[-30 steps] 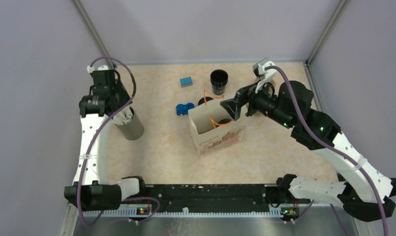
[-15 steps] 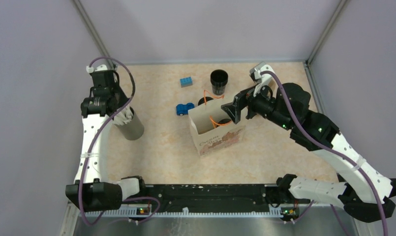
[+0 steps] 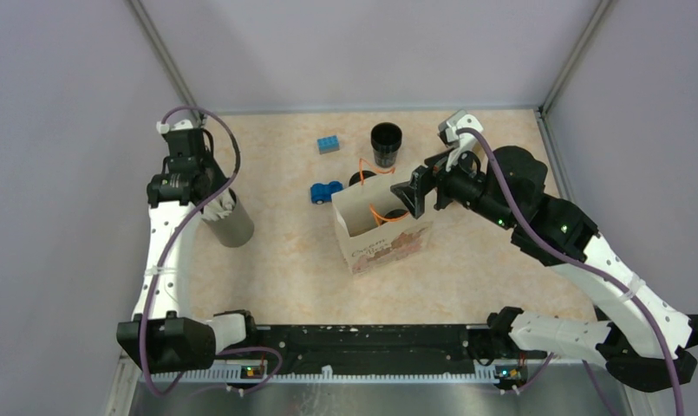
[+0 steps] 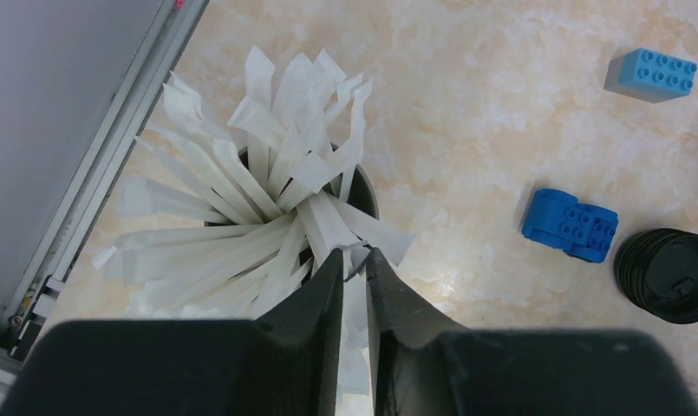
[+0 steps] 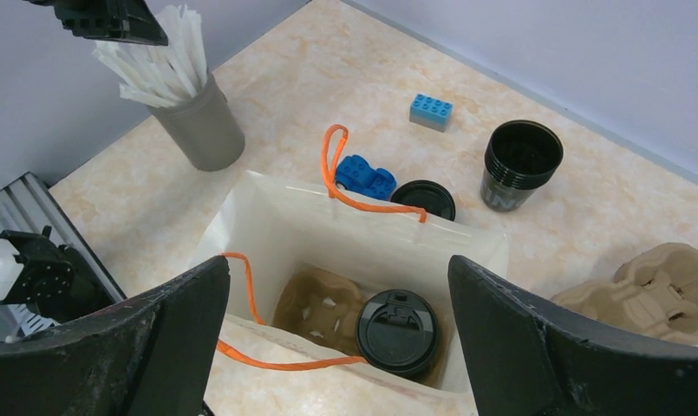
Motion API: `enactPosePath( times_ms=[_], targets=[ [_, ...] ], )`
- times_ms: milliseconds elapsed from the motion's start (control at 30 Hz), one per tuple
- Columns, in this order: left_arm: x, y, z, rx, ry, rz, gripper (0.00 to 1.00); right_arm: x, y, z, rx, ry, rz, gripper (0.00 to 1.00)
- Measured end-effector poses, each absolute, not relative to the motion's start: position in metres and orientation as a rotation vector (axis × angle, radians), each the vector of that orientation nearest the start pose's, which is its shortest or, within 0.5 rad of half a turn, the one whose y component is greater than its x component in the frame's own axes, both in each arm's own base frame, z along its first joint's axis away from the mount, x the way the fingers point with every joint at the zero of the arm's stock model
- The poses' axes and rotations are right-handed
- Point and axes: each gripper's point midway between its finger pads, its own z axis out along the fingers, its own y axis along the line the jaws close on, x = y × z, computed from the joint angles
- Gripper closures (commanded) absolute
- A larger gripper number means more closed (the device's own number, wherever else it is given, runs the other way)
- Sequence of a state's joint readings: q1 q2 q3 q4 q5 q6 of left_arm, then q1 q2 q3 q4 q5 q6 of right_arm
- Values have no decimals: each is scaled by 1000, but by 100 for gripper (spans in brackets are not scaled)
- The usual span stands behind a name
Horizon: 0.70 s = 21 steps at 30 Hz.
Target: Pack the takeout coffee
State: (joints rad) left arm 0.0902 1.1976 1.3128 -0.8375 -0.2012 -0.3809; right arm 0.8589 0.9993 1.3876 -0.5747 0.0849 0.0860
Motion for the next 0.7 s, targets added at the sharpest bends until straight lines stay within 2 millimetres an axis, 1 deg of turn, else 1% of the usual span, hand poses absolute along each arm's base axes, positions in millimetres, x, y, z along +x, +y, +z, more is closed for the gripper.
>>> enactPosePath(
  times_ms=[100, 200, 300, 533, 700],
  targets=[
    [320, 49, 255, -618, 2183, 81, 93, 217, 233, 397, -624, 1685, 605, 6],
    [321, 49, 256, -608, 2178, 82, 100, 217, 233, 396, -627, 1686, 603, 6],
    [322, 50, 263, -605, 2164, 79, 100, 216, 233, 396, -631, 1684, 602, 6],
    [325, 50, 299, -598, 2091, 62, 100, 216, 234, 396, -636, 1682, 602, 7],
    [314, 49, 313, -599, 2083, 63, 100, 216, 234, 396, -638, 1681, 604, 7]
  ],
)
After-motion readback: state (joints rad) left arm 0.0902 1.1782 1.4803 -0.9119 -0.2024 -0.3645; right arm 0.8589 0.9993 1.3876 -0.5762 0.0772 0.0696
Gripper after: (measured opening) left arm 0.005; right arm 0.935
